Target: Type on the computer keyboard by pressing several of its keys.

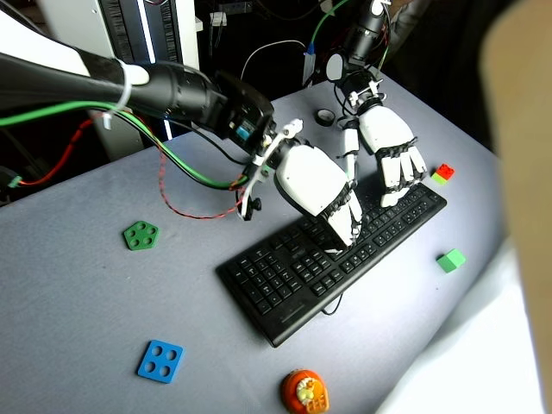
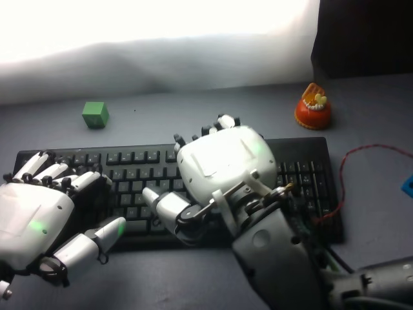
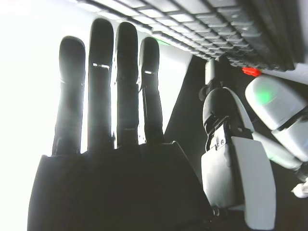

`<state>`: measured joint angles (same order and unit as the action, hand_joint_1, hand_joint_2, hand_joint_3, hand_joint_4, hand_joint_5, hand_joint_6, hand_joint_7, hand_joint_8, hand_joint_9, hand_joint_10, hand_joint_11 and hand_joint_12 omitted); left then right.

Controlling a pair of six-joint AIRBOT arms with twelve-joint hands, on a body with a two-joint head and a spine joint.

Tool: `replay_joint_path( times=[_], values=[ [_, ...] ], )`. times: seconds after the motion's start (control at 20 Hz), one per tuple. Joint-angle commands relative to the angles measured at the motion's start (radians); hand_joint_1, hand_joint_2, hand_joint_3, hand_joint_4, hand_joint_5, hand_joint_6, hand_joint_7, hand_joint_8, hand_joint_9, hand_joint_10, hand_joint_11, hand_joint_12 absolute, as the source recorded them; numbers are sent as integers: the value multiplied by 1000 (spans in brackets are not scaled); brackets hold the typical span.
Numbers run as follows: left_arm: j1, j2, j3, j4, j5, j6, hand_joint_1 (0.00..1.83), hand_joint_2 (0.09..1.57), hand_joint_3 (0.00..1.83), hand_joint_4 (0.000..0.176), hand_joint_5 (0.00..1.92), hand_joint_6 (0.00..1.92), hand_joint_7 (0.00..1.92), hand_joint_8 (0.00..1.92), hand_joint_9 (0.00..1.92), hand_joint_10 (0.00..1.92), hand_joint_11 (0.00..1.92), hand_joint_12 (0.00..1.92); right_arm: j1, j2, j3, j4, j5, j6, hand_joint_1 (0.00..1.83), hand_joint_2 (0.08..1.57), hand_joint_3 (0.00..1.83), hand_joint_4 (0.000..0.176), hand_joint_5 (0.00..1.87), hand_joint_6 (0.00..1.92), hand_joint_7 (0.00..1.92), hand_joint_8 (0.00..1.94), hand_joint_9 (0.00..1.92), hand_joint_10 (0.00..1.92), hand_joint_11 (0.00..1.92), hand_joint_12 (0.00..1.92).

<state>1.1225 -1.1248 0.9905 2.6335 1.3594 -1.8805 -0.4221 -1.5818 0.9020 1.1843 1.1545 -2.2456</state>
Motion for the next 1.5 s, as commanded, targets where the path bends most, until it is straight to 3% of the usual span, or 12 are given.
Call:
replay_joint_path(
  times=[0.0, 0.3, 0.6, 0.85, 0.9, 1.0, 1.1, 1.15, 1.3, 1.35, 1.4, 1.45],
  values=[
    [-7, -4, 10, 25, 120, 3, 159, 1371, 0, 0, 409, 583, 703, 58, 364, 947, 67, 1644, 12, 18, -13, -95, 54, -1, 44, 1253, 3, 0, 596, 393, 819, 3, 567, 942, 296, 1628],
    [-32, -25, 59, -3, 106, 5, 131, 1375, 0, 0, 389, 589, 700, 59, 362, 952, 60, 1643, 17, 133, -94, -95, 35, -1, 88, 1233, 0, 0, 619, 372, 837, 7, 589, 898, 295, 1631],
    [-42, -26, 74, -14, 97, 8, 212, 1360, 0, 0, 305, 552, 669, 47, 342, 939, 22, 1649, 6, 160, -120, -95, 38, -1, 77, 1242, 0, 0, 587, 388, 825, 3, 548, 937, 287, 1656],
    [-30, -11, 69, -14, 93, 0, 591, 1249, 0, 0, 216, 496, 584, 13, 265, 940, 0, 1631, -4, 159, -124, -95, 38, 0, 62, 1247, 1, 0, 578, 401, 821, 5, 562, 938, 282, 1655],
    [-28, -9, 68, -14, 93, -1, 591, 1249, 0, 0, 216, 496, 584, 13, 265, 940, 0, 1631, -6, 159, -125, -95, 38, 0, 62, 1247, 1, 0, 578, 401, 821, 5, 562, 938, 282, 1655],
    [-27, -7, 63, -14, 94, -2, 973, 1102, 0, 53, 97, 432, 336, 0, 56, 894, 0, 1479, -11, 160, -126, -95, 38, -2, 110, 1241, 0, 0, 579, 409, 835, 10, 576, 943, 274, 1660],
    [-29, -7, 61, -14, 94, -2, 1097, 1054, 0, 63, 69, 369, 243, 0, 1, 820, 0, 1406, -12, 161, -126, -95, 38, -3, 105, 1243, 0, 0, 574, 410, 835, 10, 575, 936, 268, 1648],
    [-29, -7, 61, -14, 94, -2, 1097, 1049, 0, 66, 60, 345, 236, 0, 0, 781, 0, 1403, -12, 162, -126, -95, 38, -4, 100, 1245, 1, 0, 570, 409, 826, 6, 570, 933, 268, 1645],
    [-30, -7, 63, -14, 93, -2, 1023, 1063, 0, 53, 68, 289, 249, 9, 0, 817, 0, 1394, -13, 165, -126, -95, 39, -12, 109, 1246, 1, 0, 560, 411, 816, 1, 563, 934, 265, 1645],
    [-30, -7, 63, -14, 93, -2, 941, 1081, 0, 47, 89, 283, 271, 17, 0, 863, 0, 1419, -14, 167, -127, -95, 40, -16, 117, 1243, 0, 0, 563, 416, 822, 3, 569, 938, 271, 1646],
    [-30, -7, 62, -14, 92, -2, 684, 1167, 17, 36, 104, 282, 302, 28, 8, 882, 0, 1394, -15, 168, -128, -95, 41, -18, 103, 1247, 1, 0, 561, 426, 827, 6, 574, 940, 283, 1634],
    [-31, -5, 60, -14, 91, -4, 542, 1214, 34, 24, 127, 287, 324, 36, 22, 884, 0, 1387, -17, 172, -131, -95, 41, -20, 109, 1244, 0, 0, 572, 436, 844, 12, 592, 934, 305, 1618]
  ],
)
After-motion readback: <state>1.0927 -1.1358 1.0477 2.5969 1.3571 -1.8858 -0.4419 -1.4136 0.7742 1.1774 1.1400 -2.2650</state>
